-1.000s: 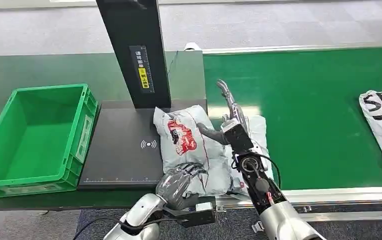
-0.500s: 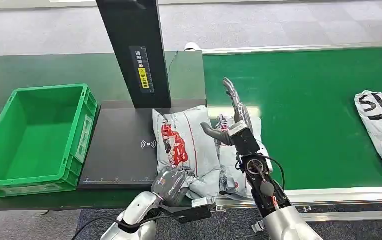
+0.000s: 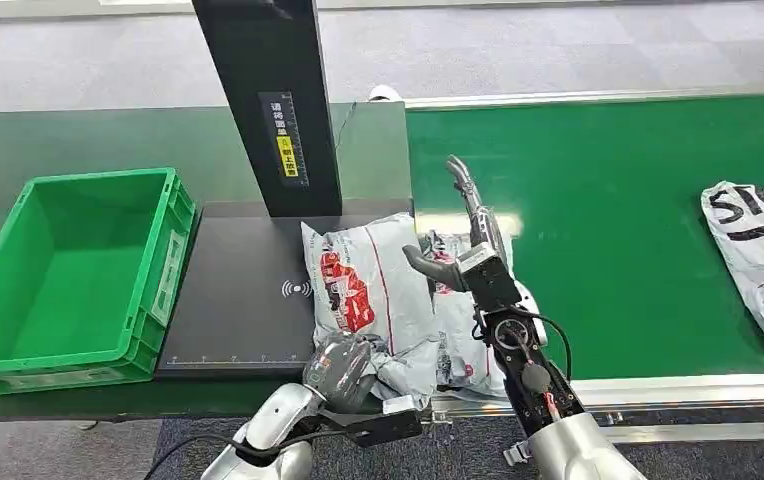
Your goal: Moved the parcel from conveyor to table for the left to box.
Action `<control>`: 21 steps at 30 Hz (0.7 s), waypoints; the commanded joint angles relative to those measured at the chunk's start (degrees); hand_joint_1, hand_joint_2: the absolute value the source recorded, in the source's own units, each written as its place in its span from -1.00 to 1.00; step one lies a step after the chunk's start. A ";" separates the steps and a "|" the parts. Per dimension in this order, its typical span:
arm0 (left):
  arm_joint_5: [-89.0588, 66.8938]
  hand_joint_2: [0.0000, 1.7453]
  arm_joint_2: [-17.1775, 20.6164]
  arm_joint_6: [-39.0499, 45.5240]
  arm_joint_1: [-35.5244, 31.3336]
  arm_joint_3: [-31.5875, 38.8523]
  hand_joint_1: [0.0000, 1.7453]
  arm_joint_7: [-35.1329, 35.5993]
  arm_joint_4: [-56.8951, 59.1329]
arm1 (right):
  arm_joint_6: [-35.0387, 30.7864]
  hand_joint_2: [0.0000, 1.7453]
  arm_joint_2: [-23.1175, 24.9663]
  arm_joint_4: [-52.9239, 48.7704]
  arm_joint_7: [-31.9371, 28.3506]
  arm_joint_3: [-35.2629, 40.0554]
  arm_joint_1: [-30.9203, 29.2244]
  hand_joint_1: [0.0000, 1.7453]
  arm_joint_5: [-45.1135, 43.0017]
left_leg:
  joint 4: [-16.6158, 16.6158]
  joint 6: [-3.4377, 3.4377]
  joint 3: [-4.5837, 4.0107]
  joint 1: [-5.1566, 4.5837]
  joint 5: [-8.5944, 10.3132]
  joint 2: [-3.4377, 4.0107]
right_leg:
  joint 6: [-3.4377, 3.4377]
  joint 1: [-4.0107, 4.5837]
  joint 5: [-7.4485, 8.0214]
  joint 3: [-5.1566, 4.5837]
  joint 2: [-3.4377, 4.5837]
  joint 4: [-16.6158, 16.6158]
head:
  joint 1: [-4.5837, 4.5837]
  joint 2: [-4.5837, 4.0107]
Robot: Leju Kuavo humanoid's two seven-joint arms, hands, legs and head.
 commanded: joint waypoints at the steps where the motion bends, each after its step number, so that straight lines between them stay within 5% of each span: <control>1: -0.13 1.00 -0.01 -0.53 0.74 0.36 1.00 0.11 2.62 | 0.31 1.00 -0.52 0.74 0.31 -0.84 -0.95 -1.00 0.02 | -0.06 0.12 0.11 0.00 -0.02 -0.02 | -0.17 0.05 0.00 0.11 -0.04 -0.08 | 0.00 0.00; 5: -0.13 1.00 -0.01 -0.53 0.74 0.36 1.00 0.11 2.62 | 0.31 1.00 -0.52 0.74 0.31 -0.84 -0.95 -1.00 0.02 | -0.05 0.10 0.08 0.00 -0.01 -0.02 | -0.13 0.03 0.00 0.08 -0.04 -0.06 | 0.00 0.00; 6: -7.17 1.00 -3.51 13.87 11.95 14.76 1.00 -14.29 -11.78 | 1.92 1.00 -0.28 1.95 0.06 -0.09 -2.08 -1.00 -0.95 | -0.09 0.15 0.12 0.01 0.00 -0.03 | -0.20 0.06 0.01 0.13 -0.06 -0.11 | 0.00 0.00; 7: -5.81 1.00 -1.48 28.77 11.51 18.74 1.00 -35.89 -33.38 | 1.73 1.00 0.16 3.35 -0.06 0.56 -3.12 -1.00 -1.57 | -0.07 0.15 0.14 -0.04 -0.06 0.08 | -0.14 0.00 -0.01 0.11 0.05 -0.09 | 0.00 0.00; 8: -4.87 1.00 0.02 28.77 10.68 18.83 1.00 -37.03 -52.88 | 1.25 1.00 0.36 4.45 -0.23 1.13 -3.92 -1.00 -2.05 | 0.07 0.10 -0.06 0.02 -0.08 0.21 | -0.12 0.05 0.02 -0.12 0.18 0.03 | 0.00 0.00; 10: -5.12 1.00 1.80 28.77 9.16 18.81 1.00 -37.03 -55.70 | 0.73 1.00 0.31 5.65 -0.42 1.49 -4.76 -1.00 -2.43 | 0.41 0.10 -0.52 0.12 -0.10 0.13 | -0.18 0.16 -0.01 -0.48 0.03 0.31 | -0.04 0.00; 21: -7.72 1.00 2.28 28.77 6.89 20.43 1.00 -37.03 -57.04 | 0.29 1.00 -0.35 6.59 -1.20 1.66 -5.09 -1.00 -3.15 | -0.02 0.14 -0.12 0.05 0.00 -0.06 | -0.21 0.11 0.00 -0.09 -0.05 0.01 | 0.00 0.00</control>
